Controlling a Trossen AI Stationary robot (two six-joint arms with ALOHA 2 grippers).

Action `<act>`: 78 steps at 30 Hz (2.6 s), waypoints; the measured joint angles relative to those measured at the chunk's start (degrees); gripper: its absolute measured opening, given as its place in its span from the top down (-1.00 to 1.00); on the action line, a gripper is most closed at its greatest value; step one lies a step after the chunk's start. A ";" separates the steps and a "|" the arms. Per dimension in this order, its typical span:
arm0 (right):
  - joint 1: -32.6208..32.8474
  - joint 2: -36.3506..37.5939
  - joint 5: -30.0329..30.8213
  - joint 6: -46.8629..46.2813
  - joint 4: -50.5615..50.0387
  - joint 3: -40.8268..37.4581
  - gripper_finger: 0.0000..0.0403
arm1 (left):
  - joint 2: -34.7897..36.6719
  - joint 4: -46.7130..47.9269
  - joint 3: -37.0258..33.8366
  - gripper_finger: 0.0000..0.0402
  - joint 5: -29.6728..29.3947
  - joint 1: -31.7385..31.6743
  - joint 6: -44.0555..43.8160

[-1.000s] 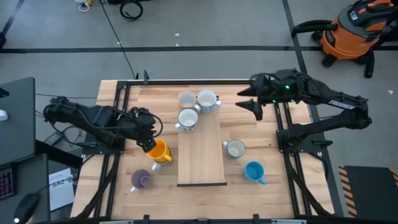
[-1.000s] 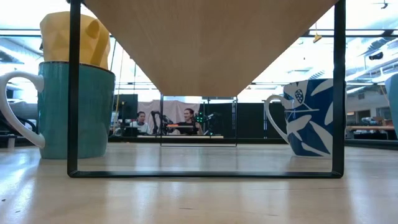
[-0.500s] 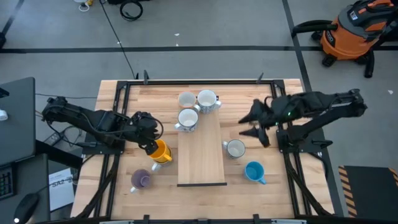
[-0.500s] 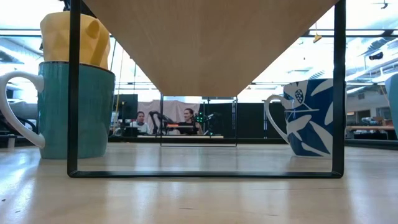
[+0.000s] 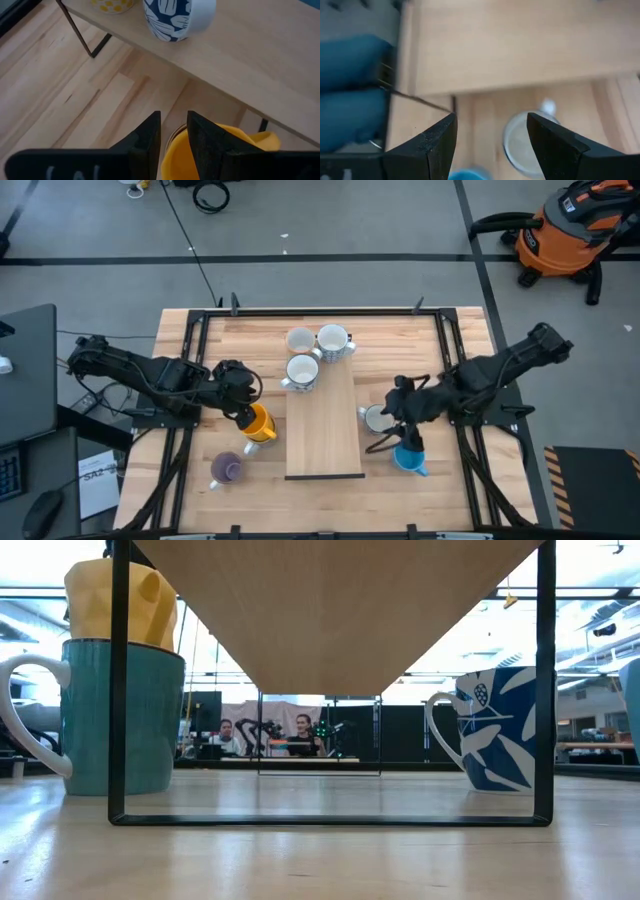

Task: Place coffee mugs
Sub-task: Put the blue mug on the shelf aligned with the other blue cup

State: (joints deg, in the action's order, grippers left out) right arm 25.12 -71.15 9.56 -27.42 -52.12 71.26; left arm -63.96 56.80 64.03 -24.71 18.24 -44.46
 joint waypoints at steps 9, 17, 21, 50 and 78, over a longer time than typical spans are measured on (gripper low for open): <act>1.18 -6.64 3.35 -8.31 -5.01 0.00 -0.22 | 0.00 -0.04 0.00 0.50 0.00 0.00 -0.36; 0.49 -12.66 3.41 -11.45 -5.11 0.00 -0.22 | 0.00 -0.04 0.00 0.50 -0.02 0.00 -0.36; 0.04 -15.19 3.44 -11.43 -5.22 -0.01 -0.22 | 0.00 -0.04 0.00 0.50 -0.02 0.00 -0.36; -1.68 -25.28 5.45 -9.89 -6.39 -0.02 -0.22 | -0.04 -1.15 0.00 0.50 -0.05 0.00 -0.34; -1.68 -27.13 2.83 -7.87 -6.90 -0.04 0.87 | -0.04 -1.53 0.00 0.50 -0.05 0.00 0.14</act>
State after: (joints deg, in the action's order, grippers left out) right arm 23.44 -98.28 12.39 -35.29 -59.02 71.22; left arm -64.01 55.27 64.03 -24.76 18.24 -44.31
